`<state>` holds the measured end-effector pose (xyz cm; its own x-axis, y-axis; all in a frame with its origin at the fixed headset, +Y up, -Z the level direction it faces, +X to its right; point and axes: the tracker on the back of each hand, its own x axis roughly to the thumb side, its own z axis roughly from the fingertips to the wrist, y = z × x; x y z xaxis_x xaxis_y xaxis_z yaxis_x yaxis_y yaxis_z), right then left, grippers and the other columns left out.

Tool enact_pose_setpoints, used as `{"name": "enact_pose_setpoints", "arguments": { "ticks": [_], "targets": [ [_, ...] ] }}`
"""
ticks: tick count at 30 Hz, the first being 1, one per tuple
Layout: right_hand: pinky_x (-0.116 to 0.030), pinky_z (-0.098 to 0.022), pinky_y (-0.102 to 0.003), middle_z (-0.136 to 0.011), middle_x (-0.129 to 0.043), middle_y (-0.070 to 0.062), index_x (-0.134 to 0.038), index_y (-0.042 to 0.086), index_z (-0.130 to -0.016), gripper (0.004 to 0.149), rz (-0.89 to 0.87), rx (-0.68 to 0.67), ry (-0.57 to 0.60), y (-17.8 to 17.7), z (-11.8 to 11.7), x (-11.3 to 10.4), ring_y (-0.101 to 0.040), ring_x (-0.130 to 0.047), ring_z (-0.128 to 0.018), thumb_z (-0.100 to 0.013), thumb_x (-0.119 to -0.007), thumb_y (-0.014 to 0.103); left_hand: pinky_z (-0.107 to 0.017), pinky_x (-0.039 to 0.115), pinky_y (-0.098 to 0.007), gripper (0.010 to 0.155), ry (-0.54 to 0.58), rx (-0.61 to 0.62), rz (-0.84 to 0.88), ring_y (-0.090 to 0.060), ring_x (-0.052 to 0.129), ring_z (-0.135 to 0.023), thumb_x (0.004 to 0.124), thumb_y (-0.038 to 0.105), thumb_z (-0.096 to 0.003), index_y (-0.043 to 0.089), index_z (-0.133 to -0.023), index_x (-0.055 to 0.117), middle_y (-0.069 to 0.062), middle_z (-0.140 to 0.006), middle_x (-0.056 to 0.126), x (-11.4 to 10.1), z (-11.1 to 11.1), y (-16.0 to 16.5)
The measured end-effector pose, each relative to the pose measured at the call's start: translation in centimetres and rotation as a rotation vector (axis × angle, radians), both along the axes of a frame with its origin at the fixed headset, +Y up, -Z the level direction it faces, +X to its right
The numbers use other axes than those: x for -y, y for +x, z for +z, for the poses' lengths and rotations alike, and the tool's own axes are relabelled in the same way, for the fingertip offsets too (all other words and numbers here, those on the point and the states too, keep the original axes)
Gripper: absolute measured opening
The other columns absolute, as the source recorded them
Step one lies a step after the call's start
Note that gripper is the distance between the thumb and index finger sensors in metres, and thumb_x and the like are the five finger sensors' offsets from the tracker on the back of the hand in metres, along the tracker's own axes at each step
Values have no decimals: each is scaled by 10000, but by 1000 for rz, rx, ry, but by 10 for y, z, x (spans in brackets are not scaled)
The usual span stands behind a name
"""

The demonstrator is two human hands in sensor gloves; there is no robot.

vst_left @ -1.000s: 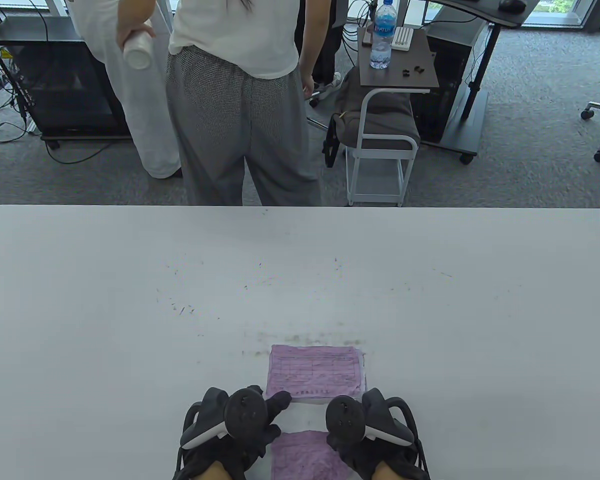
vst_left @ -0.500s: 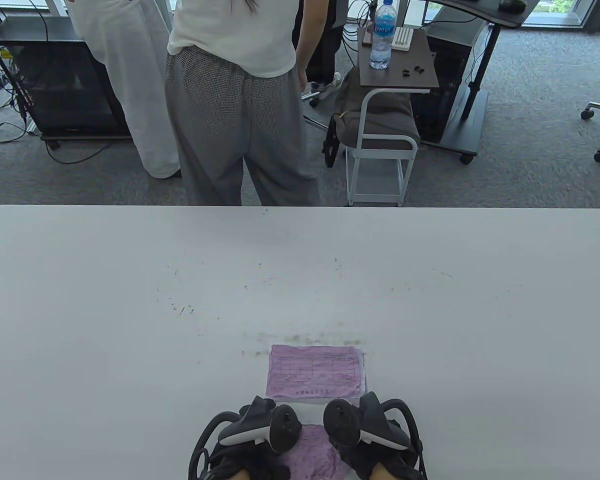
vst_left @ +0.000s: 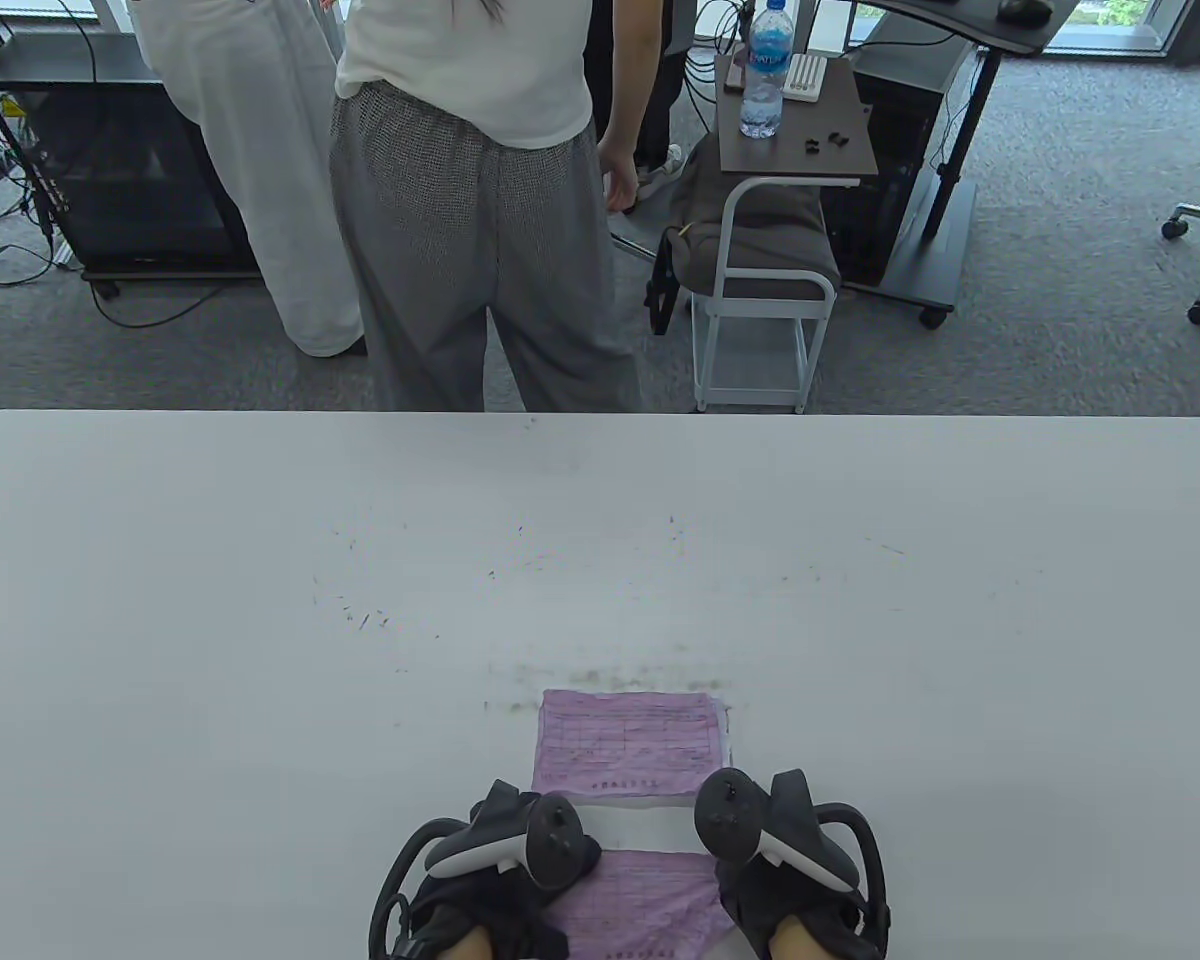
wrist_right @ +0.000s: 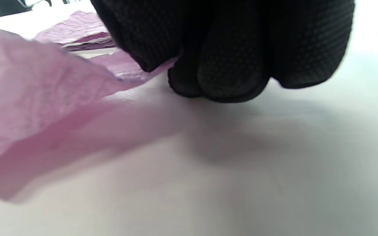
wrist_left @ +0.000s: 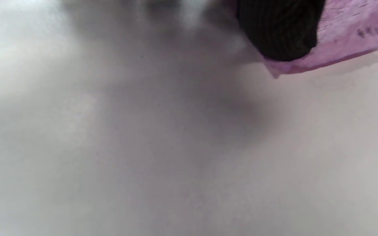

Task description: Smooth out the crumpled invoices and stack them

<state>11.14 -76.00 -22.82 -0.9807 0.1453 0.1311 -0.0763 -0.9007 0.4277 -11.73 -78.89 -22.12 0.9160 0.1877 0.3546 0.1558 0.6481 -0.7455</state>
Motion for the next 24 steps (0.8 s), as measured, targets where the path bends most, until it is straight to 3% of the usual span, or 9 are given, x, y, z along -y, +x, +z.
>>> {"name": "enact_pose_setpoints", "arguments": {
  "ticks": [4,7,9,11,13,17,21,22,24],
  "targets": [
    [-861,-417,-506,-766,-896,-155,-688,112,-937,463,108,72,74,7,0,-9,-312,-954,-549,-498,-819,181,-656,257,-704,790,-11,-17,29,-586,-50,-932,806,438,-507,436,-1046,228,-134,-1040,-111,1,-1,-4],
    [-854,-422,-515,-838,-833,-199,-635,98,-966,502,44,108,140,11,2,-19,-349,-918,-617,-516,-812,229,-647,236,-700,789,-29,-32,52,-572,-72,-923,816,425,-512,434,-1049,237,-120,-1037,-116,2,-2,-6],
    [-845,-427,-519,-888,-771,-252,-659,106,-949,486,-90,-3,230,2,6,-29,-406,-869,-672,-512,-815,249,-645,231,-699,790,-34,-32,50,-571,-78,-919,816,423,-515,434,-1048,234,-118,-1034,-119,2,-2,-6],
    [-815,-469,-546,-947,-697,-257,-687,117,-929,460,-162,-214,241,-18,12,-33,-422,-814,-736,-516,-802,283,-644,230,-699,792,-35,-31,50,-571,-80,-917,816,427,-514,434,-1048,230,-117,-1034,-120,1,-2,-6],
    [-815,-494,-548,-974,-689,-218,-702,156,-919,439,-201,-444,217,-45,22,-33,-397,-811,-770,-524,-784,330,-643,226,-699,793,-37,-33,55,-569,-83,-916,816,427,-515,432,-1049,231,-115,-1034,-121,1,-1,-6],
    [-785,-534,-570,-1011,-667,-194,-710,187,-918,439,-188,-699,112,-89,44,-22,-393,-782,-814,-527,-776,375,-643,221,-698,794,-41,-34,55,-568,-88,-915,814,427,-518,431,-1050,225,-114,-1032,-125,1,-1,-6],
    [-748,-560,-593,-1049,-572,-189,-665,175,-926,471,-21,-792,-98,-108,53,6,-403,-672,-857,-538,-750,428,-644,219,-695,797,-42,-37,52,-564,-91,-916,818,417,-520,432,-1048,222,-109,-1031,-127,0,-1,-6],
    [-719,-565,-590,-1060,-521,-165,-651,199,-942,478,-6,-776,-99,-108,53,4,-389,-622,-867,-540,-746,439,-645,219,-695,795,-44,-37,51,-563,-92,-916,816,416,-523,432,-1048,219,-109,-1030,-130,0,-1,-6],
    [-761,-522,-633,-1042,-591,-124,-703,234,-928,453,-38,-711,-113,-104,47,3,-353,-668,-863,-540,-737,467,-645,218,-694,797,-47,-40,48,-561,-94,-915,816,418,-519,434,-1047,219,-106,-1029,-130,-1,-1,-5]
  ]
}}
